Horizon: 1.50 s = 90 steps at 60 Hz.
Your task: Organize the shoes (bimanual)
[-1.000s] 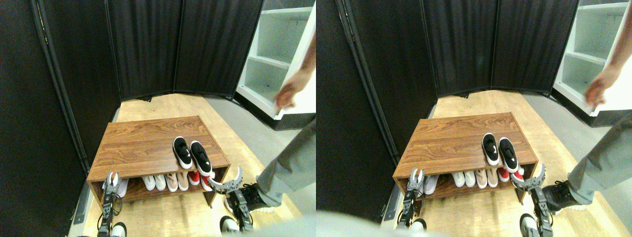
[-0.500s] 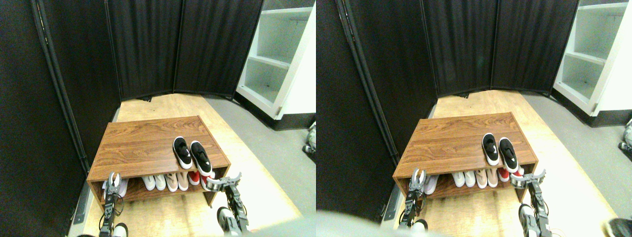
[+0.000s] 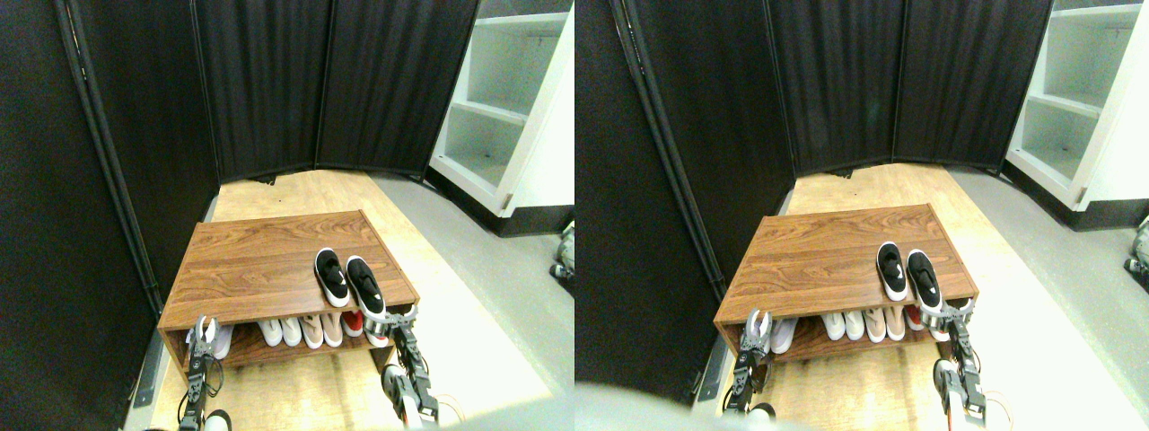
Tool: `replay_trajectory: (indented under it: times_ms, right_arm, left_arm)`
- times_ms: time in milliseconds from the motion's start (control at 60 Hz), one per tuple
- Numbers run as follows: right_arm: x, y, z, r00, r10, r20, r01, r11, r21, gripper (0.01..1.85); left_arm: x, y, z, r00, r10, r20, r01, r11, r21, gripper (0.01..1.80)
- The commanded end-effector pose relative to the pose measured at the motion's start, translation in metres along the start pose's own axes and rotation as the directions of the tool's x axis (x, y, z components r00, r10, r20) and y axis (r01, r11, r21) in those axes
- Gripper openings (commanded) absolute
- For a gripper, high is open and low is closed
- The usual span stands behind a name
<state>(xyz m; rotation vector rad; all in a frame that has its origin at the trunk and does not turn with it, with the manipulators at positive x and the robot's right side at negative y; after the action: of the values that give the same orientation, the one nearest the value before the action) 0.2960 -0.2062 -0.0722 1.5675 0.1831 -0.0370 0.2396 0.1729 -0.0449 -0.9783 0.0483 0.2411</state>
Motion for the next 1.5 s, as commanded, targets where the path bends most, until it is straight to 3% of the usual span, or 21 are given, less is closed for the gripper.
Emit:
replay_trajectory:
  times_ms: [17, 500, 950, 1267, 1500]
  right_arm:
    - [0.007, 0.001, -0.004, 1.0, 0.018, -0.023, -0.018, 0.999, -0.034, 1.24]
    - [0.024, 0.002, -0.011, 0.999, -0.006, -0.034, 0.005, 1.0, -0.01, 1.24]
    - [0.03, -0.003, -0.007, 0.999, -0.032, 0.003, 0.032, 0.999, 0.004, 1.27]
    - [0.008, 0.007, -0.007, 1.0, -0.005, -0.024, 0.005, 1.0, -0.017, 1.28]
    - [-0.032, 0.027, -0.003, 0.998, 0.061, -0.025, -0.062, 0.997, -0.044, 1.31]
  left_arm:
    - [0.0, -0.01, 0.005, 0.998, -0.062, 0.021, 0.062, 0.998, -0.01, 0.15]
    - [-0.005, -0.006, 0.009, 0.997, -0.061, 0.037, 0.063, 0.997, -0.033, 0.14]
    - [-0.004, -0.004, 0.008, 0.998, -0.061, 0.035, 0.063, 0.997, -0.054, 0.09]
    - [-0.003, -0.003, 0.009, 0.998, -0.062, 0.025, 0.064, 0.996, -0.064, 0.1]
    - [-0.002, -0.002, 0.009, 0.998, -0.062, 0.033, 0.064, 0.996, -0.065, 0.08]
